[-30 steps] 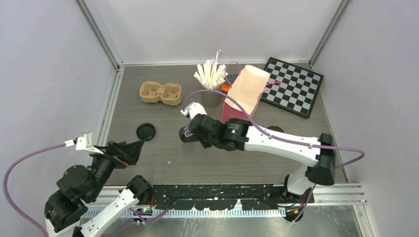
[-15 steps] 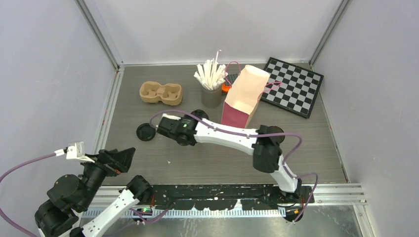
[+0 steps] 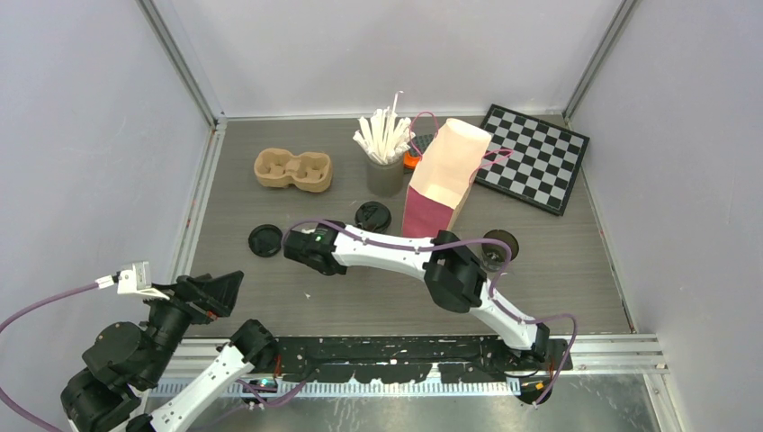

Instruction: Pack the takeout coffee

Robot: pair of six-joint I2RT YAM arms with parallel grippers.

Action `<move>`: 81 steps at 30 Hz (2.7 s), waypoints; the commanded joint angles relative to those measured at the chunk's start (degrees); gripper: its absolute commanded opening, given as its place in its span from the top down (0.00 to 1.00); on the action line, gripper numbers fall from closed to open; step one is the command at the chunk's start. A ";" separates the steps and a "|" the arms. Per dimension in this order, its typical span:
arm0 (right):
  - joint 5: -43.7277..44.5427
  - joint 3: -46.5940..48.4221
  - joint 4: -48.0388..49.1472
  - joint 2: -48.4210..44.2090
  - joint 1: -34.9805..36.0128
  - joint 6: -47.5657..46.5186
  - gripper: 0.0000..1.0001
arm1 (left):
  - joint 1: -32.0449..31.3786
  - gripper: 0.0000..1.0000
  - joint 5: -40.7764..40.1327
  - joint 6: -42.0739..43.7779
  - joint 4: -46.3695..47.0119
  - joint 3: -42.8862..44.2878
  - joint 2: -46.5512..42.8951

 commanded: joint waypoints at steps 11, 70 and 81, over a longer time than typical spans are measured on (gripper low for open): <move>3.64 -0.58 5.23 0.01 -3.52 -8.51 0.72 | -0.24 0.02 -1.19 0.61 -0.09 0.95 0.34; -24.92 -42.68 25.07 -35.12 14.20 59.80 0.36 | -0.24 0.00 13.36 2.06 2.07 -4.14 13.41; -12.89 -65.44 21.85 -54.02 12.43 93.93 0.33 | -0.24 0.00 17.48 0.58 12.56 -14.52 16.95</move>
